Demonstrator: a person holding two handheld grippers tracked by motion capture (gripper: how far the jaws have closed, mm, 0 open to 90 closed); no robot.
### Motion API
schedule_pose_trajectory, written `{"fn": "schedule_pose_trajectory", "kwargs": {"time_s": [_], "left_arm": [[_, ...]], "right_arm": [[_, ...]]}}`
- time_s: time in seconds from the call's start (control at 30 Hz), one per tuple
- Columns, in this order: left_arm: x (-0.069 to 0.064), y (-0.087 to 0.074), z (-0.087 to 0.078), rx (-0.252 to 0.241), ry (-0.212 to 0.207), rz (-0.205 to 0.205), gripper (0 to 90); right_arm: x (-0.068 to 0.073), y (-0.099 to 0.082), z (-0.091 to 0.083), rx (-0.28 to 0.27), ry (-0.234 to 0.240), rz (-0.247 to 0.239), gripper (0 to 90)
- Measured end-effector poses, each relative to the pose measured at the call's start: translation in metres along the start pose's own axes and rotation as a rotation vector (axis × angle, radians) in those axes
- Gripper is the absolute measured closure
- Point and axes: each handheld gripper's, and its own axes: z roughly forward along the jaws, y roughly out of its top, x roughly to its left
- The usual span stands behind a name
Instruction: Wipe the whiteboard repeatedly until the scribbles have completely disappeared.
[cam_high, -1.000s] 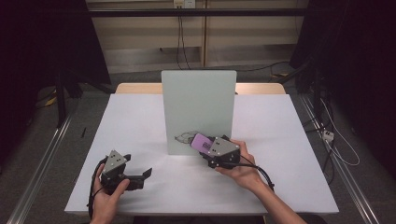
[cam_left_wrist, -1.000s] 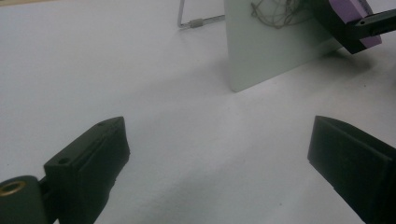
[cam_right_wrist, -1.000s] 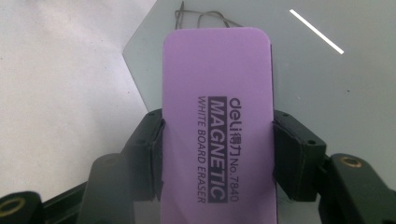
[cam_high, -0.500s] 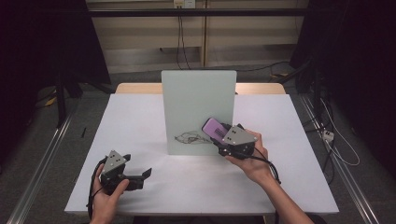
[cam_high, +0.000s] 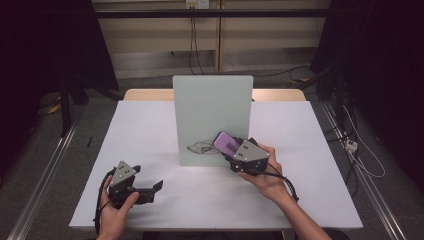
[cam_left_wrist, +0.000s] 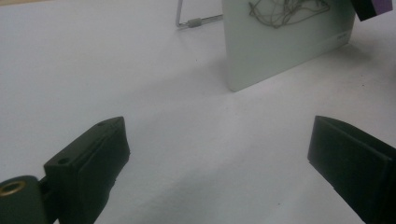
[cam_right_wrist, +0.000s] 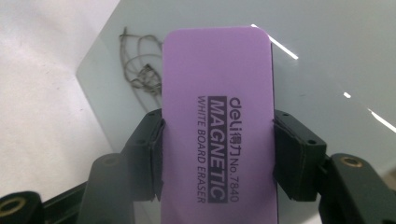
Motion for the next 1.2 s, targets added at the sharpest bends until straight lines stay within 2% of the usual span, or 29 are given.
{"fn": "schedule_pose_trajectory", "kwargs": {"time_s": [0.07,0.37,0.6,0.8,0.9,1.2], "left_arm": [[0.0,0.0,0.0,0.004,0.0,0.004,5.2],[0.0,0.0,0.001,0.007,-0.003,0.01,5.2],[0.0,0.0,0.001,0.002,-0.002,0.008,5.2],[0.0,0.001,0.002,0.003,0.0,0.01,5.2],[0.0,0.001,0.002,-0.003,-0.006,0.011,5.2],[0.001,0.002,0.001,-0.001,-0.004,0.012,5.2]], "right_arm": [[0.005,-0.001,0.004,0.004,0.007,-0.015,41.6],[0.019,-0.003,0.016,0.013,0.056,-0.013,41.5],[0.025,-0.001,0.023,0.021,0.086,-0.012,41.4],[0.033,0.005,0.031,0.045,0.12,-0.043,41.4],[0.034,0.009,0.035,0.034,0.133,-0.032,41.4],[0.038,0.012,0.039,0.031,0.136,-0.039,41.5]]}}
